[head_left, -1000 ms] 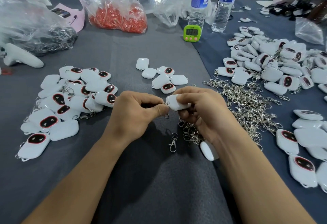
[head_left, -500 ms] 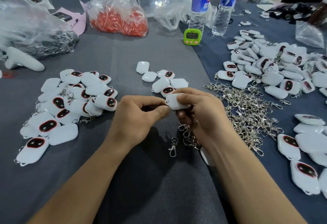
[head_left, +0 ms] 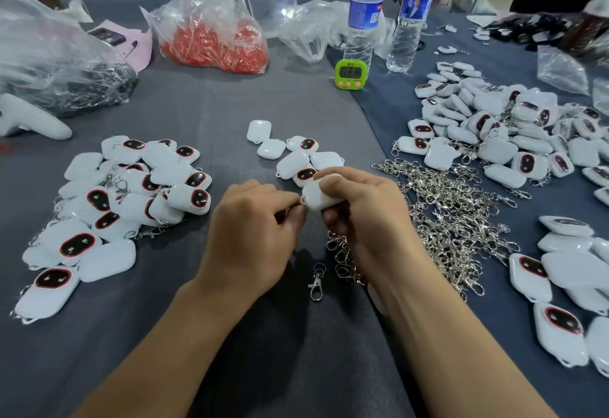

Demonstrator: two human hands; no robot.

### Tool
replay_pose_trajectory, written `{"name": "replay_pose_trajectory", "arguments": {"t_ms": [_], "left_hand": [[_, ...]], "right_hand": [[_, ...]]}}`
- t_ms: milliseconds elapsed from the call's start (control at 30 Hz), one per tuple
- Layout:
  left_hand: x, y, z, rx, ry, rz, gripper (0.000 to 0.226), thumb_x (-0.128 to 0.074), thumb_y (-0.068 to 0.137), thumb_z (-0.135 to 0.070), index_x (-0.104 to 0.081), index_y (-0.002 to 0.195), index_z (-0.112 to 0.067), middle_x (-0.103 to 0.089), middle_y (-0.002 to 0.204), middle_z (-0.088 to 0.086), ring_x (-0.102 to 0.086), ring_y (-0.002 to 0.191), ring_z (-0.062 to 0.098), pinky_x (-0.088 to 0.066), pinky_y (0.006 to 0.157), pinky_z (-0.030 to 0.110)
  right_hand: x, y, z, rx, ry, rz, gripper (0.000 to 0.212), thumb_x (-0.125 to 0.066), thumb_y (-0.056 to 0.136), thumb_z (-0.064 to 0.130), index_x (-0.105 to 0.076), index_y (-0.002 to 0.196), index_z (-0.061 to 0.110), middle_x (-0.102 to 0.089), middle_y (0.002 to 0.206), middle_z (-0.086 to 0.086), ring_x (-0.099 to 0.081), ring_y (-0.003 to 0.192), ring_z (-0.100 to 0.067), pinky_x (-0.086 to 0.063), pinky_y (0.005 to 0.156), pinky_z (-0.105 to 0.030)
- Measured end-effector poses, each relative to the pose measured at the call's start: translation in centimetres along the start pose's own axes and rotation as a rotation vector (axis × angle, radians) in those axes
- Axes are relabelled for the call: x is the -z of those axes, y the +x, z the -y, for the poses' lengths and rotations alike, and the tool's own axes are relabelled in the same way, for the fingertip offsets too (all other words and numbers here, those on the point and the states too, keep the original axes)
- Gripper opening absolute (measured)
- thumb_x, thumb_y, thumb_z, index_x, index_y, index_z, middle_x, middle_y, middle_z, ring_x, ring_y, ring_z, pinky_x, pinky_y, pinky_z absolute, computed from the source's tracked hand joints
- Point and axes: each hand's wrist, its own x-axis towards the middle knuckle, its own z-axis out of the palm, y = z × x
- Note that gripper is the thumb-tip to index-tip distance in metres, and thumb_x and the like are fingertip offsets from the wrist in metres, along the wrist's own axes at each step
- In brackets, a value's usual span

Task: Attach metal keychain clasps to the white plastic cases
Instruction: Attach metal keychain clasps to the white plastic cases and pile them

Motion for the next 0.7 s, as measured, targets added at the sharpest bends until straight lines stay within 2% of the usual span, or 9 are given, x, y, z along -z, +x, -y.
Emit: {"name": "replay_pose_trajectory", "arguments": {"t_ms": [100, 233, 300, 333, 400, 467, 533, 600, 700], "left_hand": [[-0.1, 0.3, 0.1, 0.36, -0.512, 0.113, 0.01, -0.075, 0.089, -0.028, -0.081, 0.085, -0.035, -0.064, 0.058, -0.014, -0.053, 0.056, 0.001, -0.042, 0.057, 0.017], [0.0, 0.7, -0.4, 0.429, -0.747, 0.163, 0.022, -0.07, 0.092, -0.024, -0.08, 0.077, -0.036, -0.048, 0.049, -0.006, -0.041, 0.05, 0.006, -0.035, 0.052, 0.015], [0.1, 0.6, -0.6, 0.383, -0.706, 0.142, 0.017, -0.067, 0.088, -0.032, -0.081, 0.079, -0.038, -0.05, 0.051, 0.005, -0.043, 0.054, 0.008, -0.038, 0.052, 0.023], [0.3, 0.5, -0.4, 0.334, -0.613, 0.119, 0.015, -0.067, 0.087, -0.035, -0.081, 0.081, -0.036, -0.055, 0.056, 0.009, -0.046, 0.056, 0.008, -0.041, 0.054, 0.027], [0.5, 0.3, 0.3, 0.155, -0.276, 0.084, 0.022, -0.065, 0.087, -0.035, -0.078, 0.076, -0.02, -0.059, 0.059, 0.006, -0.053, 0.059, 0.016, -0.042, 0.057, 0.035], [0.6, 0.2, 0.3, -0.066, 0.117, 0.103, 0.026, -0.063, 0.088, -0.028, -0.073, 0.068, -0.015, -0.06, 0.058, 0.004, -0.051, 0.059, 0.026, -0.034, 0.057, 0.034], [0.5, 0.0, -0.1, -0.171, 0.335, 0.139, 0.021, -0.068, 0.081, -0.019, -0.069, 0.06, -0.015, -0.057, 0.055, 0.005, -0.048, 0.054, 0.027, -0.025, 0.059, 0.03], [0.4, -0.2, -0.1, -0.132, 0.32, 0.108, 0.021, -0.073, 0.078, -0.018, -0.067, 0.057, -0.017, -0.056, 0.052, 0.005, -0.047, 0.05, 0.027, -0.025, 0.06, 0.029], [0.4, 0.0, 0.3, 0.188, -0.142, 0.096, 0.018, -0.068, 0.089, -0.034, -0.075, 0.074, -0.028, -0.064, 0.058, -0.004, -0.057, 0.056, 0.015, -0.038, 0.055, 0.032]], "right_hand": [[0.4, 0.1, 0.3, -0.102, 0.137, -0.001, 0.025, -0.057, 0.091, -0.003, -0.076, 0.078, 0.004, -0.069, 0.066, -0.011, -0.049, 0.041, -0.01, -0.035, 0.037, -0.015], [0.2, 0.1, 0.2, -0.156, 0.252, 0.05, 0.024, -0.051, 0.093, -0.001, -0.072, 0.081, 0.0, -0.064, 0.061, -0.009, -0.045, 0.039, -0.009, -0.029, 0.034, -0.017], [0.1, 0.1, 0.1, -0.164, 0.277, 0.065, 0.025, -0.05, 0.094, -0.001, -0.071, 0.081, 0.0, -0.064, 0.06, -0.008, -0.045, 0.04, -0.009, -0.029, 0.035, -0.017], [0.1, 0.1, 0.0, -0.158, 0.265, 0.056, 0.024, -0.05, 0.094, -0.001, -0.071, 0.082, 0.0, -0.064, 0.06, -0.008, -0.044, 0.04, -0.009, -0.029, 0.035, -0.017], [0.0, 0.2, -0.3, -0.079, 0.139, 0.016, 0.02, -0.054, 0.092, -0.002, -0.072, 0.085, 0.001, -0.064, 0.063, -0.008, -0.043, 0.041, -0.011, -0.031, 0.037, -0.018], [-0.4, -0.1, -0.9, 0.119, -0.185, -0.044, 0.016, -0.061, 0.087, 0.003, -0.074, 0.084, 0.011, -0.065, 0.063, -0.008, -0.047, 0.045, -0.014, -0.037, 0.042, -0.023], [-0.8, -0.4, -1.6, 0.333, -0.528, -0.108, 0.012, -0.065, 0.081, 0.013, -0.074, 0.082, 0.021, -0.068, 0.063, -0.003, -0.053, 0.051, -0.017, -0.046, 0.052, -0.029], [-1.1, -0.3, -1.8, 0.356, -0.567, -0.124, 0.013, -0.065, 0.081, 0.014, -0.075, 0.083, 0.023, -0.068, 0.064, -0.003, -0.055, 0.053, -0.02, -0.048, 0.054, -0.029], [-0.8, 0.2, -0.6, 0.08, -0.115, -0.051, 0.018, -0.06, 0.088, 0.001, -0.077, 0.085, 0.008, -0.066, 0.062, -0.006, -0.047, 0.043, -0.013, -0.037, 0.04, -0.02]]}}
